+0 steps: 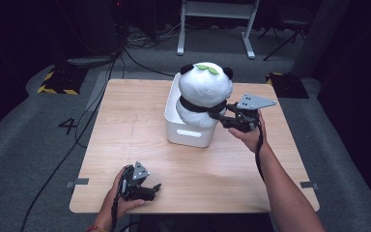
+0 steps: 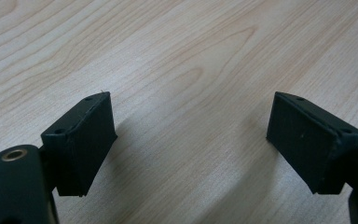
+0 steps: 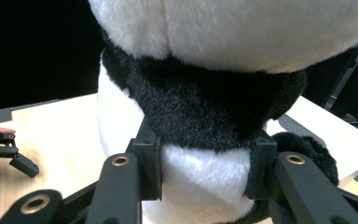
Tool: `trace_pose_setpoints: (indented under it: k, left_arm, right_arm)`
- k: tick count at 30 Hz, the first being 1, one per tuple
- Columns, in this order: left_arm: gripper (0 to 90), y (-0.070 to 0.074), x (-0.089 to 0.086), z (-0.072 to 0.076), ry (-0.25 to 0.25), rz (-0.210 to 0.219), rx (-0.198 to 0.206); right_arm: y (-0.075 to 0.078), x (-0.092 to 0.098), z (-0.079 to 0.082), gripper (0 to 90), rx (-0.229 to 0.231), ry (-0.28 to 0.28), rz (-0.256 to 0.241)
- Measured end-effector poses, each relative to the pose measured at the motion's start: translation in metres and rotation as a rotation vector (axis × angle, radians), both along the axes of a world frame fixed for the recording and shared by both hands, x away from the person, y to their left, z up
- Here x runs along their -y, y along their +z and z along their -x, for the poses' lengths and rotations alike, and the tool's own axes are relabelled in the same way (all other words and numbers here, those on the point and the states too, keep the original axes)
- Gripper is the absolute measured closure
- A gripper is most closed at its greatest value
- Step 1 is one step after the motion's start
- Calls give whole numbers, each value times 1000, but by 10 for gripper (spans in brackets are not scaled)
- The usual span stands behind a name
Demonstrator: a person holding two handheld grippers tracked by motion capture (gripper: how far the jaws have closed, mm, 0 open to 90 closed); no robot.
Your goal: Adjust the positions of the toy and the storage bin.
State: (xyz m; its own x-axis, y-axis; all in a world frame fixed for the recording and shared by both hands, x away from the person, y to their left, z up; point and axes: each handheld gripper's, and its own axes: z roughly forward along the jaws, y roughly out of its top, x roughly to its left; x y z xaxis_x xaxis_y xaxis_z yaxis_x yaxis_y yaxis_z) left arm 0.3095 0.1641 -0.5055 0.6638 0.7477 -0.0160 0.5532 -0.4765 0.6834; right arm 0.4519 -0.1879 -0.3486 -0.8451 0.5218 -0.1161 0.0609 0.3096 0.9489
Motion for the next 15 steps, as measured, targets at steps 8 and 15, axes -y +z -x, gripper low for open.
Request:
trace_pose_setpoints:
  k: [8,15]
  left_arm:
    - [153,0,0,0,2,-1,0]
    - [153,0,0,0,0,3,-4]
  right_arm:
    - [0,2,2,585,10,0,7]
    - [1,-1,-2,583,9,-16,6]
